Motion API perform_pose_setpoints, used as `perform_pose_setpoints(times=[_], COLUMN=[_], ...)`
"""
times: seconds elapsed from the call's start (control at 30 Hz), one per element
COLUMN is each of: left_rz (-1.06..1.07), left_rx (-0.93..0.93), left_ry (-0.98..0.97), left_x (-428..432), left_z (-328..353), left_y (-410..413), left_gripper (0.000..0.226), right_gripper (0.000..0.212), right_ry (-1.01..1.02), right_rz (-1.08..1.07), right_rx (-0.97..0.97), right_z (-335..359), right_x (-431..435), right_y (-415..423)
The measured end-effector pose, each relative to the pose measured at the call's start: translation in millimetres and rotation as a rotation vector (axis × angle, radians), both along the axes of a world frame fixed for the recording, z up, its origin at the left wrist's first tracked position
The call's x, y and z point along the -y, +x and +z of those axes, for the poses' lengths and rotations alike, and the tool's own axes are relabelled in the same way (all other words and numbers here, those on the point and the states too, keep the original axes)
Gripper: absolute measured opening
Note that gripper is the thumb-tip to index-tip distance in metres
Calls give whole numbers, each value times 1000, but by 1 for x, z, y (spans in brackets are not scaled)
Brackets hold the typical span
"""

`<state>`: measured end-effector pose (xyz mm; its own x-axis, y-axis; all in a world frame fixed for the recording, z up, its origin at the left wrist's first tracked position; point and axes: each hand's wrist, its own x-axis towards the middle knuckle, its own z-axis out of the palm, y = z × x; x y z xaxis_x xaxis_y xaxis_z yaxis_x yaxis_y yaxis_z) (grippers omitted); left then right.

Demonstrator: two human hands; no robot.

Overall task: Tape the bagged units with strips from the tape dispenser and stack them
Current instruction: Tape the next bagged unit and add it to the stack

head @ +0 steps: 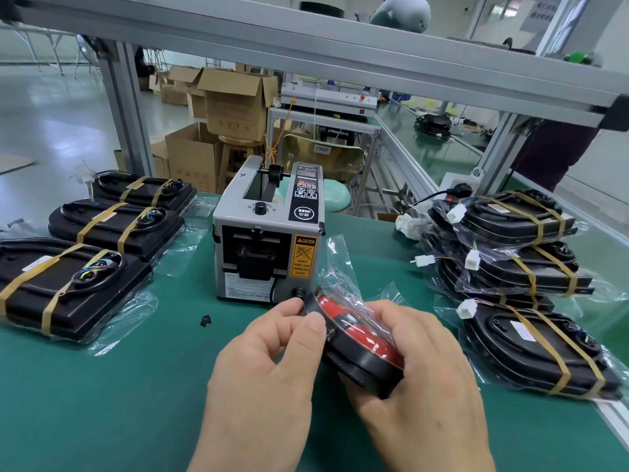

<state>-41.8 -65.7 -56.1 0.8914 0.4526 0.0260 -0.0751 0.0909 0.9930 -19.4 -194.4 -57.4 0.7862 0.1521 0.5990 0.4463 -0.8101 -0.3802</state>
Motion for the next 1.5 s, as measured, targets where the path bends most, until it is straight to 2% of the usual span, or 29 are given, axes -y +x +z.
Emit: perform_pose_setpoints(times=[0.13, 0.23, 0.37, 0.97, 1.03, 1.13, 1.2, 1.33, 1.4, 1.47, 1.5], left_rz=[-16, -18, -2, 56, 52, 60, 42, -183, -257, -180, -126], left_rx=[0, 4, 10, 40, 45, 34, 6, -41, -67, -103, -127], left_ry=[7, -5, 11, 46, 4, -100, -166, -268, -313, -367, -341], left_x=[0, 1, 3, 5, 4, 2, 0, -4, -7, -10, -12], left_z=[0, -1, 0, 1, -2, -6, -7, -6, -3, -5, -8], left_y=[-1, 0, 1, 1, 2, 5, 7, 12, 15, 21, 23], left_gripper=[40, 28, 22, 9, 17, 43, 52, 72, 59, 26, 19], right_gripper=[67, 67, 68, 62, 63, 66, 67, 67, 69, 69, 67], right_ry=[-2, 6, 2, 5, 6, 8, -6, -21, -14, -8, -15], right_rz=[-6, -9, -14, -17, -17, -19, -13, -8, -16, 5, 20], right_rx=[-5, -4, 2, -30, -21, -14, -11, -37, -53, -54, -63], right_z=[0, 0, -1, 1, 0, -1, -1, 0, 0, 2, 4], right_x=[-1, -1, -1, -2, -2, -1, -1, -1, 2, 5, 5], right_y=[-1, 0, -1, -2, -3, -2, -3, -4, -3, -3, -5])
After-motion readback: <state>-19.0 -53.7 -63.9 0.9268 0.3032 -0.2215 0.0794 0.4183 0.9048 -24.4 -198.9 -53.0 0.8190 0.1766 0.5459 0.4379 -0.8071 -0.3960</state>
